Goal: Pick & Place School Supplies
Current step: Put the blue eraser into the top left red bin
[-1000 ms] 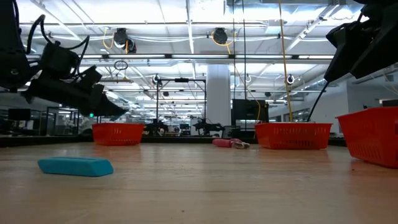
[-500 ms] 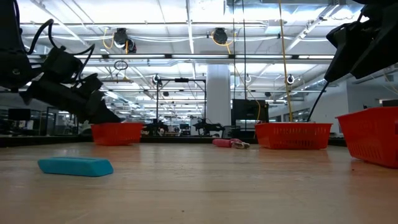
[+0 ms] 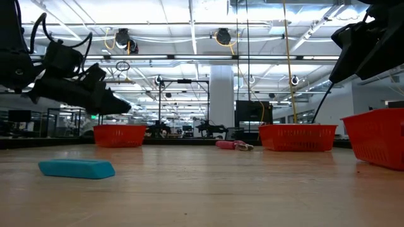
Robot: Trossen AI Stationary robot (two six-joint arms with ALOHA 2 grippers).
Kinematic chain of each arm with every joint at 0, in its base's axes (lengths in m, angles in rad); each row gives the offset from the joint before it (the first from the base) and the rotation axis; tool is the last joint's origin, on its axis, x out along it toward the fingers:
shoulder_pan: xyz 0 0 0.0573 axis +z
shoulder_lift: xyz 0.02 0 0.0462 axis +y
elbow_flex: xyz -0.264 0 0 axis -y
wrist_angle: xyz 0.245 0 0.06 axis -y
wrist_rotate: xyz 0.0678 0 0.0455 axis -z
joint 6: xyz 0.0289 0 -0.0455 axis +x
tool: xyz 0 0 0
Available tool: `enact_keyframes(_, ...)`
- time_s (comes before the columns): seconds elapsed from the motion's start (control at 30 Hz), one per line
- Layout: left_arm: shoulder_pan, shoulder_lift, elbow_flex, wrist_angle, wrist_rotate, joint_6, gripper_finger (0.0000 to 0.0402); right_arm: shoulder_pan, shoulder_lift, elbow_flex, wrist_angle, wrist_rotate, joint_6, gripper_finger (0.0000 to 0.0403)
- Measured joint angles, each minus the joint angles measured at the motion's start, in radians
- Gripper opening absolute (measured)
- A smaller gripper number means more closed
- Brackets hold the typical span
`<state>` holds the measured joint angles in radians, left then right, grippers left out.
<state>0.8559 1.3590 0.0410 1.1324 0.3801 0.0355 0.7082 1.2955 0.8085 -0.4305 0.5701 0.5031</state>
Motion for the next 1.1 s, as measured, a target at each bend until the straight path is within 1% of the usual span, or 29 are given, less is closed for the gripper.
enact_keyframes(0.1,-0.04,0.0,0.0,-0.005,0.049,0.016,0.0201,0.0,0.0,0.0,0.0,0.0,0.001,0.0212)
enact_keyframes(0.2,-0.114,0.0,0.0,-0.024,0.09,0.016,0.0188,0.0,0.0,0.0,0.0,0.0,0.001,0.0212)
enact_keyframes(0.33,-0.261,0.0,0.0,-0.042,0.079,0.031,0.0182,0.0,0.0,0.0,0.0,0.0,0.0,0.0212)
enact_keyframes(0.47,-0.436,0.0,0.0,-0.062,-0.003,0.029,0.0182,0.0,0.0,0.0,0.001,0.0,-0.002,0.0212)
enact_keyframes(0.57,-0.578,0.0,0.0,-0.093,-0.056,0.0,0.0182,0.0,0.0,0.0,0.008,0.0,-0.002,0.0212)
enact_keyframes(0.73,-0.818,0.0,0.027,-0.201,-0.177,-0.085,0.0182,0.0,0.0,0.0,0.009,0.0,-0.004,0.0212)
enact_keyframes(0.83,-0.953,0.0,0.091,-0.344,-0.257,-0.128,0.0182,0.0,0.0,0.0,0.013,0.0,-0.008,0.0212)
enact_keyframes(0.93,-1.064,0.0,0.186,-0.545,-0.343,-0.149,0.0182,0.0,0.0,0.0,0.013,0.0,-0.01,0.0212)
enact_keyframes(1.03,-1.149,0.0,0.286,-0.706,-0.394,-0.163,0.0182,0.0,0.0,0.0,0.014,0.0,-0.01,0.0212)
enact_keyframes(1.1,-1.194,0.0,0.341,-0.771,-0.41,-0.17,0.0182,0.0,0.0,0.0,0.014,0.0,-0.01,0.0212)
